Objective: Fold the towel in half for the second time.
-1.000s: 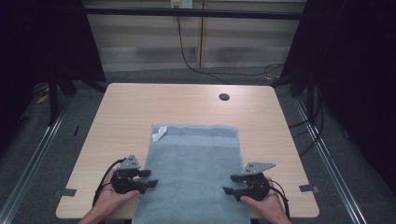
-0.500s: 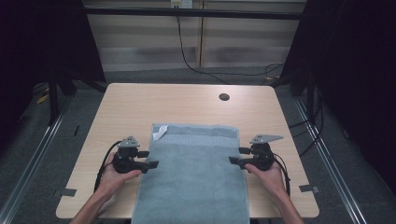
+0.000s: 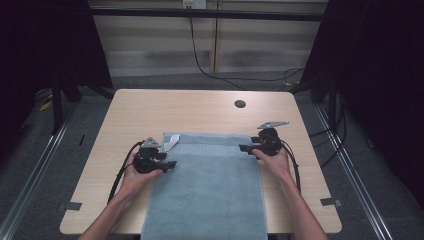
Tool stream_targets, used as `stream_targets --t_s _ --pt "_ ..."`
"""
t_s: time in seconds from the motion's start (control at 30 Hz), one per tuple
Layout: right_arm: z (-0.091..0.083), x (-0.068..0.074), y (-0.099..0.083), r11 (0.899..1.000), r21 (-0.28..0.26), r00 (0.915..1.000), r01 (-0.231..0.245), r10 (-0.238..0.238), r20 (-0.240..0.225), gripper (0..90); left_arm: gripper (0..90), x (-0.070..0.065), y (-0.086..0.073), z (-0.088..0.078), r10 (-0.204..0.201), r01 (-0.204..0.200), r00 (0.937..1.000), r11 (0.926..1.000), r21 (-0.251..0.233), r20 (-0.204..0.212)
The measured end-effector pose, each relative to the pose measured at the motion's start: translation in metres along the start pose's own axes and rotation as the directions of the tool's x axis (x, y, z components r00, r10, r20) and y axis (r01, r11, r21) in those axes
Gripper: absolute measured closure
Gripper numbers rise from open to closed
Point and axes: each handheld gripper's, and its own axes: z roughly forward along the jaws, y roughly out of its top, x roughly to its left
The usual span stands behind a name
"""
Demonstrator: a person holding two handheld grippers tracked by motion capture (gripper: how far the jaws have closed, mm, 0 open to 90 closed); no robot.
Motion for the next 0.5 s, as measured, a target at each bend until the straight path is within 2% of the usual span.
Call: stream_targets --t_s 0.03,0.1,0.17,0.2,0.23,0.3,0.33,0.4,0.5 --pt "0.003 0.0 0.001 1.0 -0.006 1.0 0.0 0.0 -0.004 29.6 42.0 0.001 -0.001 0.0 0.003 -0.003 1.0 1.0 -0.003 0.001" --pt "0.009 -0.002 0.005 1.0 -0.023 0.9996 -0.004 0.005 0.027 29.1 42.0 0.001 -0.001 0.0 0.014 -0.014 0.9999 0.9999 -0.002 0.002" --pt "0.013 -0.007 0.008 0.998 -0.046 0.9993 -0.03 0.031 0.019 28.5 41.6 0.0 -0.002 0.0 0.016 -0.016 0.9999 0.9999 -0.006 -0.003" --pt "0.015 -0.008 0.009 0.999 -0.036 0.9989 -0.031 0.032 0.033 27.9 41.1 0.0 -0.003 0.001 0.018 -0.018 0.9998 0.9997 -0.017 -0.003" --pt "0.02 -0.009 0.009 1.0 -0.019 0.9982 -0.019 0.02 0.056 27.2 40.7 0.0 -0.003 0.0 0.023 -0.023 0.9997 0.9996 -0.019 -0.006" --pt "0.026 -0.01 0.008 1.0 0.012 0.998 -0.016 0.015 0.062 26.5 40.7 0.001 -0.004 0.0 0.017 -0.017 0.9999 0.9996 -0.023 0.003" --pt "0.028 -0.009 0.006 1.0 0.025 0.9967 -0.005 0.003 0.081 25.9 40.6 0.001 -0.004 0.0 0.009 -0.009 0.9999 0.9996 -0.026 0.006" --pt "0.03 -0.008 0.003 1.0 0.009 0.9955 0.013 -0.014 0.094 25.9 40.7 0.001 -0.004 0.0 0.009 -0.009 0.9999 0.9996 -0.026 0.01" --pt "0.03 0.002 0.0 0.998 0.03 0.9901 0.052 -0.055 0.129 26.2 41.6 -0.003 -0.004 -0.003 0.021 -0.021 0.9997 0.9998 0.004 0.011"
